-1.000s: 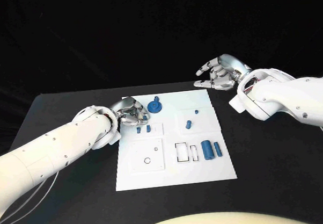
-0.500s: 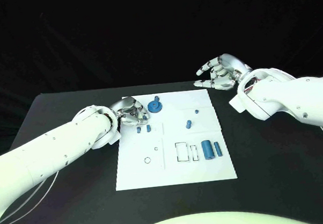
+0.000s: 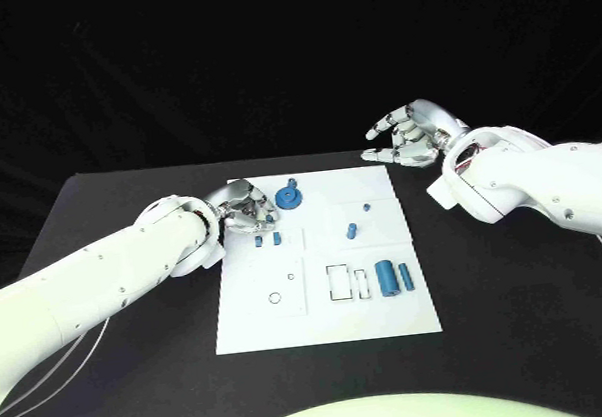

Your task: Assemble the parts on the task board

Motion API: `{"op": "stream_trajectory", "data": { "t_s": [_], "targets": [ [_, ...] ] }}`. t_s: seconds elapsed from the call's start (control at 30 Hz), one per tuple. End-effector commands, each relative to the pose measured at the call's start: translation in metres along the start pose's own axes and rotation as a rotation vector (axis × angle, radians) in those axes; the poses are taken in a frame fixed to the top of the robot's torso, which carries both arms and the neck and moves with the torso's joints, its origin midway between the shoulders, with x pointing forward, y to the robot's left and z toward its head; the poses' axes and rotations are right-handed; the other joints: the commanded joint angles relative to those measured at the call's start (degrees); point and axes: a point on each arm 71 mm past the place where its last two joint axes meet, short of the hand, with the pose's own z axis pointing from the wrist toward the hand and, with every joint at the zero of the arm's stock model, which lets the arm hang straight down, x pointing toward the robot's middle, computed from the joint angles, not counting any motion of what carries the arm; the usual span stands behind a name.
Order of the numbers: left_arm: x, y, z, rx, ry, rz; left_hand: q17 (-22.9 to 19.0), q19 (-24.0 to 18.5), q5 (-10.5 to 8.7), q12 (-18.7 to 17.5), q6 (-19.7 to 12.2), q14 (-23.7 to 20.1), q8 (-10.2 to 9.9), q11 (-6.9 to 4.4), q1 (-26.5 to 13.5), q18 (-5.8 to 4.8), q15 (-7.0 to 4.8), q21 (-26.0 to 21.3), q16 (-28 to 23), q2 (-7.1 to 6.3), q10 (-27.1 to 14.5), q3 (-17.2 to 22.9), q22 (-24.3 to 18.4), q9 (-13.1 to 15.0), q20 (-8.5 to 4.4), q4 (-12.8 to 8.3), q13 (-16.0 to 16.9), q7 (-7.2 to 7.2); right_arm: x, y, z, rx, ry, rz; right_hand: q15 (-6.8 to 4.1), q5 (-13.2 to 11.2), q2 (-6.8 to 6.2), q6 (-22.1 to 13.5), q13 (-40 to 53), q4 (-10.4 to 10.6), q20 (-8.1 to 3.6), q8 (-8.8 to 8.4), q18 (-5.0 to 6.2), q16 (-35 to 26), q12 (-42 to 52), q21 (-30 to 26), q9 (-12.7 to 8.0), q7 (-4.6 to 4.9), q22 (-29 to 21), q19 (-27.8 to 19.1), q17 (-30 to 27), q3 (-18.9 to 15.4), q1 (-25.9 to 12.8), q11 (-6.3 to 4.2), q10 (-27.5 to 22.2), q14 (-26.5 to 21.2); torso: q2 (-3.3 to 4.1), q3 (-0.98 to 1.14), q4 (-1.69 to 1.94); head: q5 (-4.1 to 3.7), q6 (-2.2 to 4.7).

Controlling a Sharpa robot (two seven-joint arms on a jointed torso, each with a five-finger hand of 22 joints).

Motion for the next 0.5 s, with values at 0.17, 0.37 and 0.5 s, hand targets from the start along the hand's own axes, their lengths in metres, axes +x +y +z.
{"op": "stream_trajectory", "data": {
  "t_s": [0.17,0.37,0.5],
  "targets": [
    [0.0037,0.0027,-0.0007,-0.007,0.010,-0.002,-0.57,0.45,-0.48,0.65,-0.81,-0.51,-0.69,0.78,-0.35,-3.49,0.78,-0.49,1.10,-0.60,-0.23,-1.41,0.23,-0.47,1.20,0.42,-0.52,0.07,0.0006,0.0006,0.0001,-0.005,0.001,-0.001,-0.15,0.46,-0.61,-0.28,-0.36,0.41,-0.68,0.96,1.06,-0.82,0.26,-1.01,0.46,-0.33,7.03,0.89,5.31,2.14,-1.62,-0.41,-0.91,3.76,0.02,0.01,-0.02,-0.06,0.06],
    [0.0041,0.0025,-0.0006,-0.005,0.015,-0.004,-1.02,0.46,-0.39,1.07,-1.94,-0.80,-1.82,1.20,-1.17,-3.49,1.20,-0.97,1.44,-1.56,-0.86,-2.20,-0.06,-1.19,1.60,0.72,-0.58,-0.32,0.0006,0.0007,0.0001,-0.005,0.001,-0.001,-0.15,0.46,-0.61,-0.28,-0.36,0.41,-0.68,0.96,1.06,-0.82,0.26,-1.01,0.46,-0.33,7.03,0.89,5.31,2.14,-1.62,-0.41,-0.91,3.76,0.01,0.02,0.00,-0.06,0.02],
    [0.0042,0.0025,-0.0007,-0.005,0.017,-0.005,-1.29,0.54,-0.34,1.39,-2.94,-0.98,-2.65,1.45,-1.47,-3.48,1.45,-1.30,1.69,-1.92,-1.30,-2.74,-0.28,-1.74,1.86,0.95,-0.58,-0.56,0.0005,0.0007,0.0001,-0.005,0.000,-0.001,-0.15,0.46,-0.61,-0.28,-0.36,0.41,-0.68,0.96,1.06,-0.82,0.26,-1.01,0.46,-0.33,7.03,0.89,5.31,2.14,-1.62,-0.41,-0.91,3.76,0.01,0.01,-0.01,-0.09,0.03]
  ]
}}
